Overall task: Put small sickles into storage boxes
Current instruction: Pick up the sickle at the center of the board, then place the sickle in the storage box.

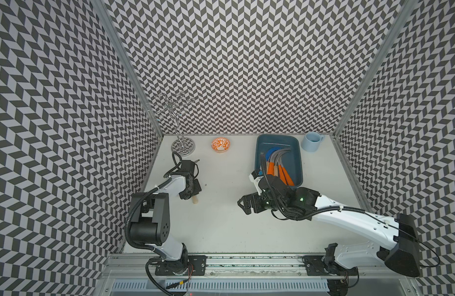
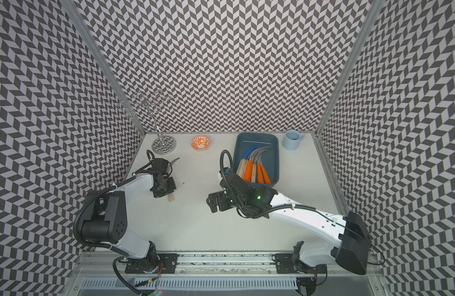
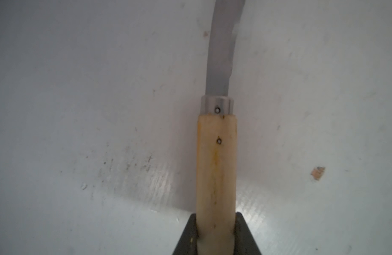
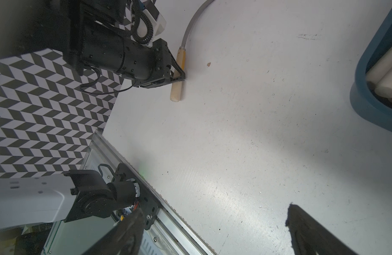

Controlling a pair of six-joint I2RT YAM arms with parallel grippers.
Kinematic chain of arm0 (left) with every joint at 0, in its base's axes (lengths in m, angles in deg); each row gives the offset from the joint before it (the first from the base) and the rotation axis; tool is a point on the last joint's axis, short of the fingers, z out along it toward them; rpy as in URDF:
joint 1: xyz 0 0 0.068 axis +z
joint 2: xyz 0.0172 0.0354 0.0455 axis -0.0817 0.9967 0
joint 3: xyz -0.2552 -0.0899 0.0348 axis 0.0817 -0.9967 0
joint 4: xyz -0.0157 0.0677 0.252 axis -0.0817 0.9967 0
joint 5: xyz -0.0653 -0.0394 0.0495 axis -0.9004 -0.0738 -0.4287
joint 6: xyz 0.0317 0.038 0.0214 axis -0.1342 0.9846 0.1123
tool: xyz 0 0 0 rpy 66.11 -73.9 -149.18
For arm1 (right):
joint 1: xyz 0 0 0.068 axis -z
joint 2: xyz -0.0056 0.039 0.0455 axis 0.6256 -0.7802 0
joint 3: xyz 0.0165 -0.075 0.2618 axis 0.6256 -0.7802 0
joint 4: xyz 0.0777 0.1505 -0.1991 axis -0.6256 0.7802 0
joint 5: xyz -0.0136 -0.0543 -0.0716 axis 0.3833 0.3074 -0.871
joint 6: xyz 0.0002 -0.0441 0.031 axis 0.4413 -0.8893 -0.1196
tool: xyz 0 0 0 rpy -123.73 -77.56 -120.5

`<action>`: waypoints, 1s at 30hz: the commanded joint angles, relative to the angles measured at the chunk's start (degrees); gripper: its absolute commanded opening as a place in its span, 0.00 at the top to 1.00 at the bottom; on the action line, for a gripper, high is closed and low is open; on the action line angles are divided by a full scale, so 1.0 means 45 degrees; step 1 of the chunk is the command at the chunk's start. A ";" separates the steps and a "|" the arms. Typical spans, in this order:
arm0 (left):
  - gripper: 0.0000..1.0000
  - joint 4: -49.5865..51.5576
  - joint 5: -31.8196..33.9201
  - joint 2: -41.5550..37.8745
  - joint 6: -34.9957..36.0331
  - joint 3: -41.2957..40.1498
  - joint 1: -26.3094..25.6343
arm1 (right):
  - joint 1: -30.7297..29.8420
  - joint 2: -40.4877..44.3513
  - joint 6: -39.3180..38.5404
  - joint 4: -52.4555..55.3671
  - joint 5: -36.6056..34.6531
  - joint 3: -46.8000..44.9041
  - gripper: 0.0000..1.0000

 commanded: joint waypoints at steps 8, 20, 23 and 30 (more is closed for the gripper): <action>1.00 0.1495 0.0198 -0.0162 -0.0689 0.1986 -0.1889 | 0.1150 0.0427 -0.0029 0.0504 -0.0501 0.0204 0.00; 1.00 0.2354 0.0510 0.0971 -0.1491 0.4010 -0.3791 | 0.2508 0.1225 -0.0240 0.1084 -0.0501 -0.0078 0.00; 1.00 0.2586 0.0505 0.1268 -0.1661 0.4505 -0.4032 | 0.2774 0.1440 -0.0254 0.1145 -0.0415 -0.0210 0.00; 1.00 0.2992 0.0364 0.1973 -0.1961 0.6119 -0.4947 | 0.3282 0.1684 -0.0320 0.1420 -0.0330 -0.0300 0.00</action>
